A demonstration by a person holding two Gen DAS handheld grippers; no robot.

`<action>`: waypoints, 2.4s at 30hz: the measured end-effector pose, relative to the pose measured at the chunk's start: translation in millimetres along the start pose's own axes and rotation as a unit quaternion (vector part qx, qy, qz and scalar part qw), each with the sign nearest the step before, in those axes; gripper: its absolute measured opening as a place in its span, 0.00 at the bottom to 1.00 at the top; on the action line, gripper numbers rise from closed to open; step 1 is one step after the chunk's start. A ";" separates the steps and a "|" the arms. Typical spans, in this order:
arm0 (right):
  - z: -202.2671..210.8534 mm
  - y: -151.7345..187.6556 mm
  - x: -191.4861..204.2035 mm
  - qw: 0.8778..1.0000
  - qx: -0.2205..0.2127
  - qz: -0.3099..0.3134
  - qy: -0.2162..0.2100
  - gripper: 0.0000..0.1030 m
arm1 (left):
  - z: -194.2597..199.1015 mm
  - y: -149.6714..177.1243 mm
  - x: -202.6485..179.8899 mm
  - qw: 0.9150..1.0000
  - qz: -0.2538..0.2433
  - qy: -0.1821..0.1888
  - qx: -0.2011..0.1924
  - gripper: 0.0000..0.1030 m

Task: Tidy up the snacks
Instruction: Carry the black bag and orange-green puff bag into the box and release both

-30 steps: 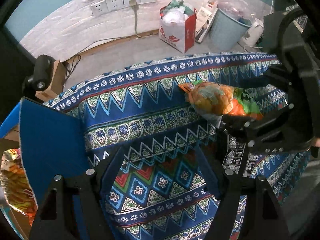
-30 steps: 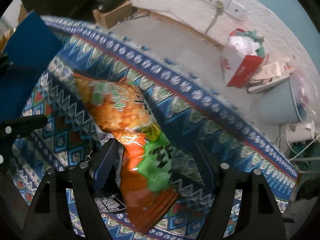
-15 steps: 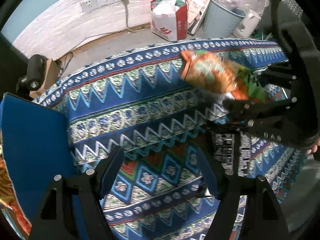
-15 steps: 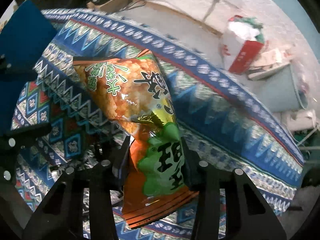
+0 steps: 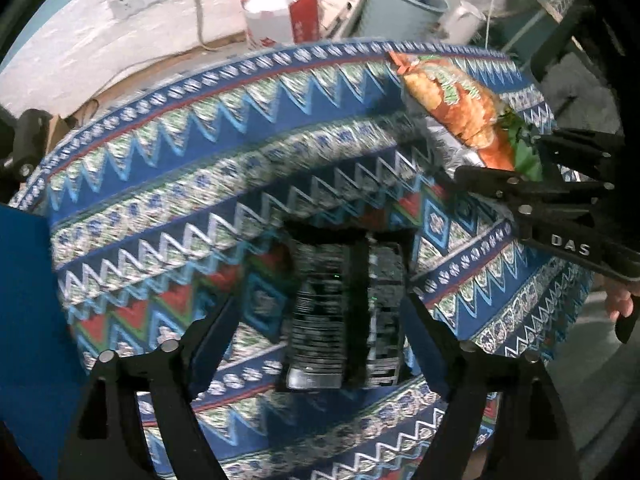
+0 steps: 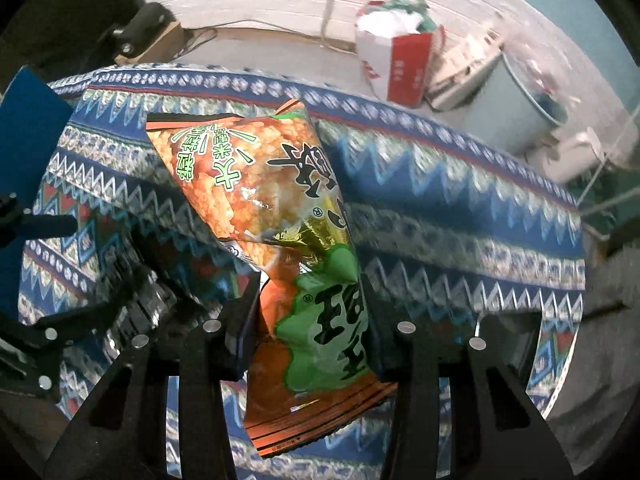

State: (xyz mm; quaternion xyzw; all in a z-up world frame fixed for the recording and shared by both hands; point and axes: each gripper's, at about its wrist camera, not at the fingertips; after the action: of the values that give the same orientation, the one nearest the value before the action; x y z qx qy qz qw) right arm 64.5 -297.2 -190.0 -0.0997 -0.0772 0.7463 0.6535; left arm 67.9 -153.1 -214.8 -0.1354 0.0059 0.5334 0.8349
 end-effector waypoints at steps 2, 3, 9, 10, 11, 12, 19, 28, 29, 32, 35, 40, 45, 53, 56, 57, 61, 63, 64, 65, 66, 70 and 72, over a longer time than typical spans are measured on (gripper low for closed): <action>3.4 10.2 -4.9 1.000 0.001 -0.005 0.002 0.41 | -6.2 -0.1 -9.9 1.000 -0.008 -0.006 0.003 0.83; 4.0 13.2 -6.8 1.000 0.002 -0.006 0.002 0.41 | -11.8 -0.7 -11.8 1.000 -0.012 -0.012 0.007 0.83; 6.8 28.6 -21.9 1.000 0.000 -0.021 0.001 0.41 | -35.2 -1.0 -26.6 0.999 -0.020 -0.031 0.030 0.83; 6.8 30.4 -25.0 1.000 0.000 -0.023 0.000 0.41 | -39.1 -0.9 -27.6 0.999 -0.020 -0.034 0.034 0.83; 6.9 32.7 -27.3 1.000 -0.001 -0.024 0.000 0.41 | -42.5 -1.0 -28.4 0.998 -0.019 -0.037 0.037 0.83; 7.2 34.3 -28.8 1.000 -0.001 -0.025 -0.001 0.41 | -47.1 -2.2 -27.5 0.998 -0.019 -0.038 0.040 0.83; 9.1 40.3 -34.6 1.000 -0.005 -0.027 -0.008 0.41 | -45.7 3.4 -34.0 0.998 -0.043 -0.050 0.013 0.65; 27.3 31.7 -28.5 1.000 -0.022 -0.021 -0.007 0.41 | -16.2 12.6 -27.2 0.996 -0.058 -0.070 -0.019 0.64; 30.1 31.2 -26.9 0.999 -0.025 -0.020 -0.008 0.41 | -8.0 15.4 -27.8 0.995 -0.057 -0.072 -0.024 0.64; 39.5 27.9 -22.3 0.999 -0.034 -0.019 -0.009 0.41 | 12.1 13.1 -23.9 0.995 -0.053 -0.078 -0.041 0.64; 49.9 24.3 -16.5 0.999 -0.044 -0.016 -0.011 0.41 | 34.2 6.2 -17.6 0.994 -0.048 -0.082 -0.061 0.64; 67.5 17.0 -5.1 0.998 -0.062 -0.007 -0.013 0.41 | 69.2 9.4 -10.8 0.992 -0.035 -0.086 -0.088 0.64; 84.9 7.9 10.8 0.996 -0.082 0.003 -0.021 0.41 | 101.0 13.4 6.7 0.991 -0.015 -0.079 -0.108 0.64; 110.2 -4.3 40.6 0.993 -0.107 0.025 -0.037 0.41 | 138.4 27.7 26.1 0.987 0.004 -0.084 -0.139 0.64; 117.3 -9.4 52.0 0.992 -0.115 0.030 -0.045 0.41 | 150.7 33.7 33.6 0.985 0.008 -0.087 -0.148 0.64; 119.9 -11.1 56.5 0.991 -0.117 0.032 -0.047 0.41 | 155.1 35.9 36.0 0.984 0.010 -0.089 -0.152 0.64; 127.9 -18.3 74.4 0.990 -0.124 0.040 -0.060 0.41 | 173.0 45.6 48.1 0.982 0.018 -0.092 -0.167 0.65; 131.6 -23.0 86.3 0.989 -0.127 0.046 -0.066 0.41 | 181.5 51.0 55.5 0.980 0.024 -0.094 -0.174 0.65; 132.8 -24.5 91.2 0.988 -0.128 0.049 -0.069 0.41 | 185.9 54.0 59.6 0.979 0.026 -0.095 -0.177 0.64; 134.5 -27.3 98.0 0.988 -0.129 0.052 -0.072 0.41 | 190.2 57.3 63.4 0.978 0.029 -0.096 -0.181 0.65; 135.4 -29.2 102.2 0.987 -0.130 0.055 -0.073 0.41 | 194.1 60.8 68.2 0.978 0.032 -0.097 -0.184 0.65; 141.5 -39.0 129.6 0.985 -0.134 0.073 -0.079 0.41 | 206.7 73.6 89.3 0.974 0.049 -0.102 -0.194 0.64; 142.5 -43.2 142.5 0.984 -0.135 0.079 -0.084 0.41 | 212.3 79.3 100.1 0.972 0.057 -0.107 -0.199 0.64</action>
State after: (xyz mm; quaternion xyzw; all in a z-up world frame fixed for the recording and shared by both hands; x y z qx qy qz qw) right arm 52.5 -148.1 -48.2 -0.1296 -0.2237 0.7839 0.5645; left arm 11.6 16.5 -43.2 -0.2407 -0.1821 0.5823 0.7549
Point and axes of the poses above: each gripper's, at about its wrist camera, not at the fingertips, and z roughly against the way its jaws point, x to its left, y to its underside, and after that the axes turned 5 degrees about -x, right-handed
